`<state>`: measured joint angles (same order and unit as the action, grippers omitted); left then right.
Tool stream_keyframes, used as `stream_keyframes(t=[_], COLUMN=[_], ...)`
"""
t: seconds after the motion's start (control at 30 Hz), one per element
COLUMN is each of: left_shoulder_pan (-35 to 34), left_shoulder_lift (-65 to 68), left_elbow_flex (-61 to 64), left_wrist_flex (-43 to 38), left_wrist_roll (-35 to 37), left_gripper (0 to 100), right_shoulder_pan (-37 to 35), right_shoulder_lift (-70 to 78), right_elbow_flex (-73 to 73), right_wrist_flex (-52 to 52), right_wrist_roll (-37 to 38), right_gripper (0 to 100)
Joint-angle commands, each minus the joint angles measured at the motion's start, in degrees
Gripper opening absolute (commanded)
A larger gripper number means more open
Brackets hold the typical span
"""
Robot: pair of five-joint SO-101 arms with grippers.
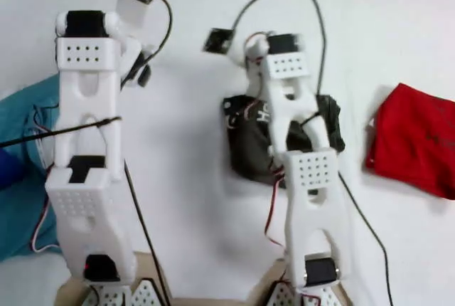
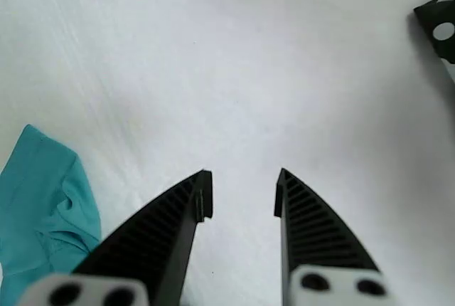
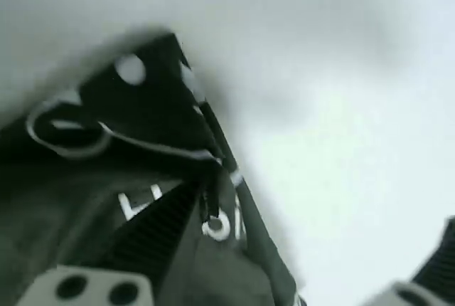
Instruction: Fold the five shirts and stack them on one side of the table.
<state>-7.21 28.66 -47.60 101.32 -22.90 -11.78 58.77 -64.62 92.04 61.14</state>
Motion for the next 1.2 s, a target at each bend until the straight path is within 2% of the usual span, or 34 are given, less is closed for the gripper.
stream_keyframes(t=[0.0, 0.2, 0.47, 0.57, 0.87, 1.17], left_shoulder_pan=[0.1, 0.4, 0.4, 0.4, 0.5, 0.1], left_shoulder_lift=[-4.3, -4.3, -4.7, -4.7, -4.7, -9.5], left_elbow_flex=[-0.2, -0.2, -0.1, -0.1, -0.1, -0.2], left_wrist_flex=[1.0, 1.0, 1.1, 1.1, 1.1, 1.1], left_wrist_roll=[-0.2, -0.2, 0.0, 0.0, -0.1, -0.1], left_gripper=[17, 17, 17, 17, 17, 17], right_shoulder_pan=[4.4, 8.9, 8.9, 9.1, 9.2, 9.3], right_shoulder_lift=[-4.2, -0.4, 6.1, 7.9, 10.2, 11.4], right_elbow_flex=[-1.1, -1.1, -1.1, -1.1, -1.2, -1.0], right_wrist_flex=[0.3, -4.2, -7.8, -8.9, -9.0, -11.6], right_wrist_roll=[-0.4, -0.4, 4.7, 8.1, 27.7, 31.5], right_gripper=[49.5, 49.5, 49.5, 49.5, 49.5, 49.5])
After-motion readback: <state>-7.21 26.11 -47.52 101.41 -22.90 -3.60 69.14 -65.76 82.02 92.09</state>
